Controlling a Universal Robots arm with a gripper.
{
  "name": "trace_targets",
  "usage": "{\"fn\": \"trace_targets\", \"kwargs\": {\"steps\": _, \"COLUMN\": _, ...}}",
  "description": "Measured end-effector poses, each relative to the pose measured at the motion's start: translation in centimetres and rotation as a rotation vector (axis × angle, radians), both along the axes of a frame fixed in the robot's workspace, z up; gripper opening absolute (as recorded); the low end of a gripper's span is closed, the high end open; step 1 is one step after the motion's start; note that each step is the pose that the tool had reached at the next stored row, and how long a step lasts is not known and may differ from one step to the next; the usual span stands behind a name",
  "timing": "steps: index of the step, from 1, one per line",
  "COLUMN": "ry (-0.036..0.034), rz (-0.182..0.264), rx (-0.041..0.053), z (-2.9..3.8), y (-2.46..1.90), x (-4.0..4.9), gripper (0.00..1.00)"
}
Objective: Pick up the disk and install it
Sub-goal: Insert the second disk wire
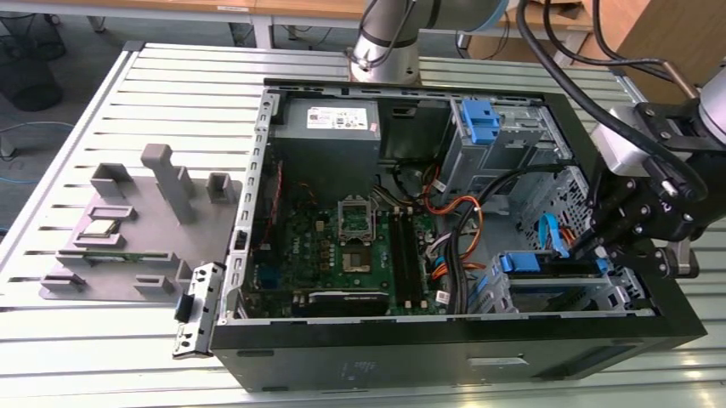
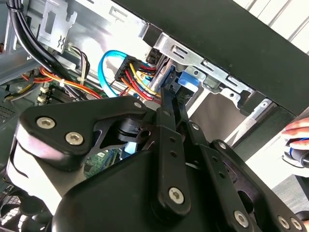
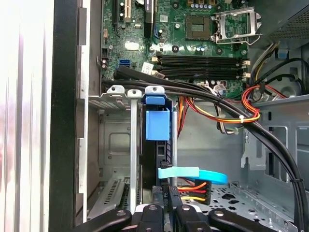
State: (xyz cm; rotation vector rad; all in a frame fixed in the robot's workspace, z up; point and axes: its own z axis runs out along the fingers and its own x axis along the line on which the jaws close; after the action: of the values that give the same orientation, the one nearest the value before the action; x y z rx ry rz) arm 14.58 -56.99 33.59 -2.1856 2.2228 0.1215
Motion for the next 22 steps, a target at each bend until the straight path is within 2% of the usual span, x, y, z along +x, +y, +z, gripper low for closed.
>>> {"fn": "trace_targets", "kwargs": {"steps": 7, "ry": 0.0, "rz": 0.0, "rx": -0.0052, "z": -0.38, "y": 0.04, "x": 0.0, "gripper": 0.17}}
{"fn": "trace_targets", "kwargs": {"steps": 22, "ry": 0.0, "rz": 0.0, "rx": -0.0053, "z": -0.85, "y": 0.05, "x": -0.01, "gripper": 0.17}}
